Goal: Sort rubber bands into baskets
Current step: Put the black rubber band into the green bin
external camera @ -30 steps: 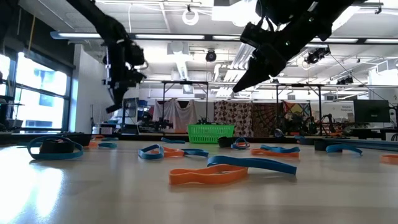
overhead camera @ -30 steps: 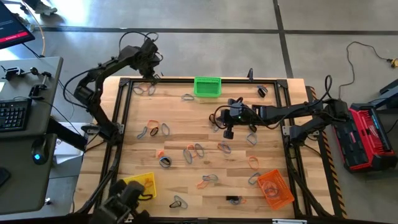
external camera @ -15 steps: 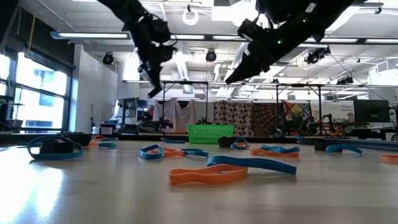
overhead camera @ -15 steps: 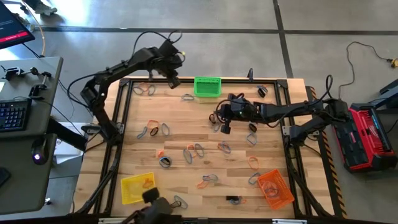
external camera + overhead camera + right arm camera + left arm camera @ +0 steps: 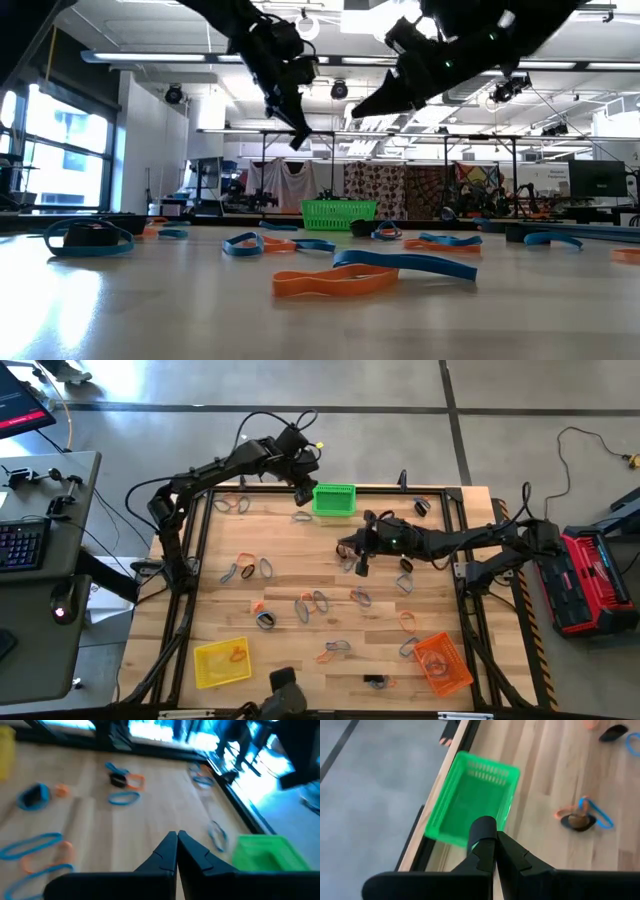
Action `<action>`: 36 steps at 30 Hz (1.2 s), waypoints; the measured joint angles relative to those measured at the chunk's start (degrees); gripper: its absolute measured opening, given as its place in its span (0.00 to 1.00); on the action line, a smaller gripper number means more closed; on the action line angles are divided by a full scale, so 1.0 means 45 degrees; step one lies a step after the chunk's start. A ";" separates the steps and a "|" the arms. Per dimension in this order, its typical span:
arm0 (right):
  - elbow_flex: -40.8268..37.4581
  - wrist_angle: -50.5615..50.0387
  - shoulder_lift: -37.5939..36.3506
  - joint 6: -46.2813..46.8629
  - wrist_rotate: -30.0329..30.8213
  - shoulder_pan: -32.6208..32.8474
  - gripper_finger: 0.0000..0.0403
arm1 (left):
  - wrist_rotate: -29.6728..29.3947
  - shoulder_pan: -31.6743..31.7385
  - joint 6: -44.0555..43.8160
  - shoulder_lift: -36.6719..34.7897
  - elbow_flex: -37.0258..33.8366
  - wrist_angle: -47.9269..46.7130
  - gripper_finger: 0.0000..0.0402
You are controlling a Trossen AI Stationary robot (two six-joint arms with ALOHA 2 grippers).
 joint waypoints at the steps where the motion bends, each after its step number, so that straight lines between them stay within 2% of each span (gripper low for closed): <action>1: -0.0431 0.0735 0.0006 0.0216 -0.0246 -0.0075 0.00 | 0.0039 -0.0010 -0.0002 0.0047 0.0005 0.0119 0.00; 4: -0.1591 0.2474 0.0009 0.0951 -0.0229 -0.0214 0.00 | 0.0077 -0.0071 -0.0003 0.0170 0.0005 0.0500 0.00; 8: -0.2483 0.3426 -0.0011 0.1566 -0.0156 -0.0287 0.00 | 0.0080 -0.0239 0.0074 0.0577 0.0263 0.0669 0.00; 24: -0.2548 0.2633 -0.0350 0.1676 -0.0059 -0.0284 0.00 | 0.0365 -0.0564 0.0869 0.4205 0.3480 -0.0218 0.00; 36: -0.2548 0.2398 -0.0355 0.1544 0.0504 -0.0308 0.00 | 0.0337 -0.0535 0.1654 0.5536 0.3638 -0.0268 0.00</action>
